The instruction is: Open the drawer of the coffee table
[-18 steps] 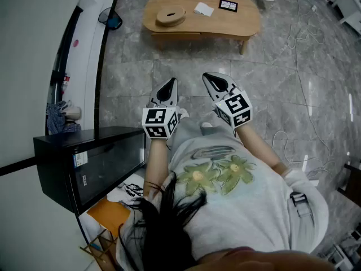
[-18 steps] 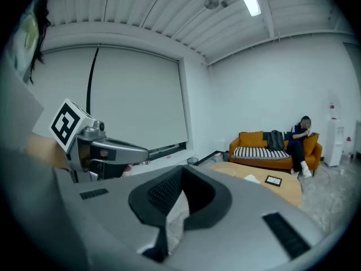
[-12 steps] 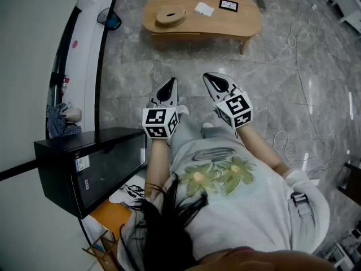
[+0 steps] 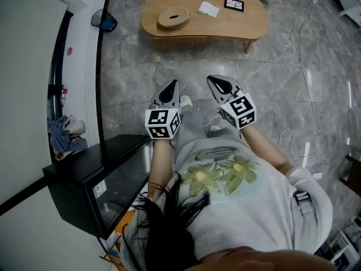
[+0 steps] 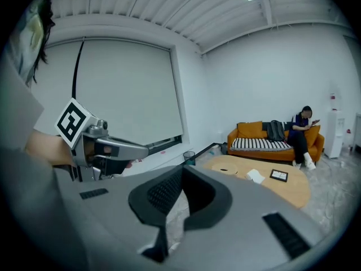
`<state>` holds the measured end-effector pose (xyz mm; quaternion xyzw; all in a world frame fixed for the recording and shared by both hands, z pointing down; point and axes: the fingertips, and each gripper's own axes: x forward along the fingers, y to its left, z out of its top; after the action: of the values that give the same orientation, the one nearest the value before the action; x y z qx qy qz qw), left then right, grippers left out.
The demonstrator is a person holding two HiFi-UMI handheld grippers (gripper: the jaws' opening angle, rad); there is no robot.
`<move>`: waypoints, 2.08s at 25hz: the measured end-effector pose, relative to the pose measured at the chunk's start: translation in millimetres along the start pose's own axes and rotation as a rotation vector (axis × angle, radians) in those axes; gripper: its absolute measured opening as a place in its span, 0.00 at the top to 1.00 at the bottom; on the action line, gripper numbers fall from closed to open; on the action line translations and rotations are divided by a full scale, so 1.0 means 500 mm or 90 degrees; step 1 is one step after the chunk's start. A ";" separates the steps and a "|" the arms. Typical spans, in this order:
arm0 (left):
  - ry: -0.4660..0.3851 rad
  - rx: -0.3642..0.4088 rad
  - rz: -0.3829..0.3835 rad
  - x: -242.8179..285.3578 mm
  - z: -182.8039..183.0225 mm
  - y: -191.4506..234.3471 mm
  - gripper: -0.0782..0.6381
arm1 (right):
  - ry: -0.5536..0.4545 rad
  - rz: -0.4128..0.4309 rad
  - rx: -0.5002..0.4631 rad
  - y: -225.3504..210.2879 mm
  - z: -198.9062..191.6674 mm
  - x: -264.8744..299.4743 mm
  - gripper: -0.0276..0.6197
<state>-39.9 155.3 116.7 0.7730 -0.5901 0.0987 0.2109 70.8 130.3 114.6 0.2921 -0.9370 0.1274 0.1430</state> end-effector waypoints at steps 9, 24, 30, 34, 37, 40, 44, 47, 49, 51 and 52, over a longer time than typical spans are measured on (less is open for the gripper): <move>0.021 0.022 -0.041 0.101 0.088 0.184 0.87 | 0.005 -0.063 0.032 -0.061 0.067 0.180 0.95; 0.061 0.022 -0.084 0.213 0.078 0.312 0.87 | 0.004 -0.109 0.043 -0.122 0.078 0.290 0.95; 0.083 0.031 -0.068 0.270 0.038 0.337 0.87 | 0.024 -0.111 0.044 -0.175 0.036 0.320 0.95; 0.091 0.038 -0.047 0.320 -0.001 0.368 0.86 | 0.035 -0.110 0.046 -0.215 -0.009 0.353 0.95; 0.093 0.035 -0.036 0.366 -0.041 0.395 0.84 | 0.041 -0.099 0.047 -0.251 -0.059 0.388 0.87; 0.102 0.040 -0.030 0.413 -0.095 0.420 0.75 | 0.042 -0.099 0.046 -0.289 -0.114 0.421 0.85; 0.107 0.046 -0.016 0.482 -0.169 0.462 0.68 | 0.051 -0.098 0.047 -0.338 -0.202 0.469 0.81; 0.107 0.042 -0.004 0.531 -0.215 0.495 0.63 | 0.064 -0.097 0.051 -0.372 -0.261 0.501 0.78; 0.115 0.047 0.006 0.556 -0.244 0.513 0.63 | 0.072 -0.099 0.058 -0.392 -0.295 0.514 0.77; 0.124 0.059 0.015 0.577 -0.266 0.529 0.60 | 0.081 -0.100 0.065 -0.410 -0.322 0.524 0.77; 0.125 0.063 0.019 0.587 -0.274 0.536 0.59 | 0.085 -0.099 0.067 -0.419 -0.332 0.529 0.76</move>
<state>-199.1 -97.3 412.8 0.7602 -0.5724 0.2061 0.2281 16.4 -118.2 391.4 0.3622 -0.8919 0.1843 0.1986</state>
